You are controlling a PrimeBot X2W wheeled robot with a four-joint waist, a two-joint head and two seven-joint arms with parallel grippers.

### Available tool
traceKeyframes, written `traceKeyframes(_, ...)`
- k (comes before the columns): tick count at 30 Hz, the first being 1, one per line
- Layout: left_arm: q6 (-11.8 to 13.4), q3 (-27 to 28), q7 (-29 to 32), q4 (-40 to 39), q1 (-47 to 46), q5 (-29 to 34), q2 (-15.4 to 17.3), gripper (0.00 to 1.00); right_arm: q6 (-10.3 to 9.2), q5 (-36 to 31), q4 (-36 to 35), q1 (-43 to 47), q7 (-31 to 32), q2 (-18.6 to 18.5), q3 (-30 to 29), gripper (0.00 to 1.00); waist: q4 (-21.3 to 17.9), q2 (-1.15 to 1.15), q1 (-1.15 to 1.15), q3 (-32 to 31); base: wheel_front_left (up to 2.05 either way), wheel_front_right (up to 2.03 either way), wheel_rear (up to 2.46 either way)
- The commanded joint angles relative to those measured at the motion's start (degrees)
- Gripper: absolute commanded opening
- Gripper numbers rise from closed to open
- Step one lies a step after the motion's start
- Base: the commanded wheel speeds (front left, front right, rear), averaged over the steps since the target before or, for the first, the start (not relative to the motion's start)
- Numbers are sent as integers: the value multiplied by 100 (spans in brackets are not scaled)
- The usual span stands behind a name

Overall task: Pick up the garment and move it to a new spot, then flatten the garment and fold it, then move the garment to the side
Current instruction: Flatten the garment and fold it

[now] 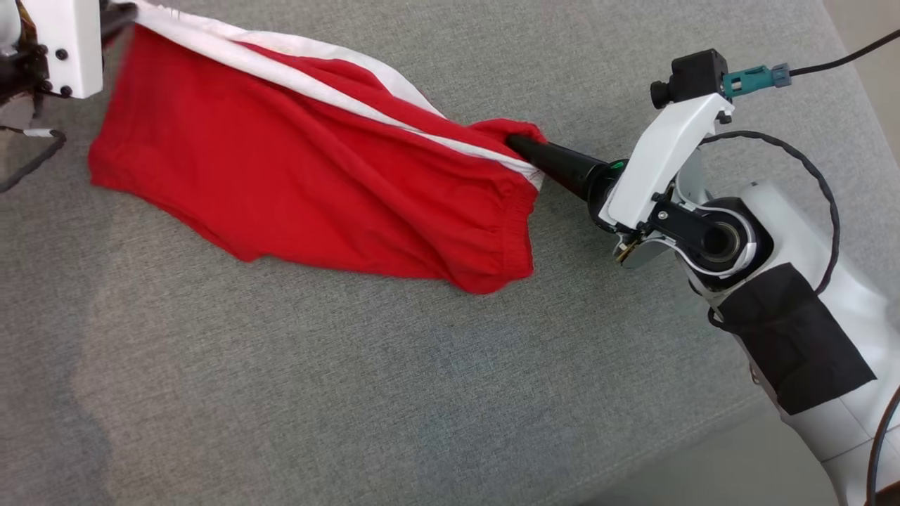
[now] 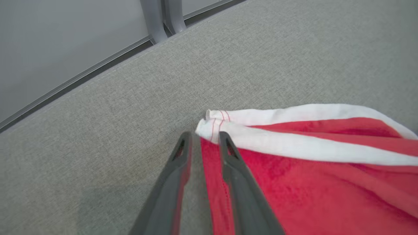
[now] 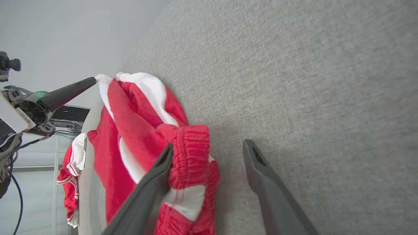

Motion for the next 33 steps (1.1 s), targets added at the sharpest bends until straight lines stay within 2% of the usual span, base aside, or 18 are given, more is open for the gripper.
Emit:
traceKeyframes(1,-32,-8,-105,92,62,-40,-39,100,2,-31,-21,62,22,-60,-75,100,53,0,0,-66,0,0,0)
traceKeyframes(8,-50,-181,-208,38,252,-101,-74,100,2,-56,-99,231,55,-186,-243,100,148,0,0,-309,0,0,0)
traceKeyframes(17,-48,-375,181,-251,736,-598,261,100,2,-119,-655,697,-377,-495,-713,100,39,0,0,-680,0,0,0)
traceKeyframes(26,-49,-463,233,-110,1042,-755,579,100,2,-191,-1389,1217,-664,-703,-1246,100,-262,0,0,-468,0,0,0)
traceKeyframes(33,-53,-376,738,-367,1307,-1380,432,100,2,-364,-1591,1546,-657,-630,-1482,100,-405,0,0,-406,0,0,0)
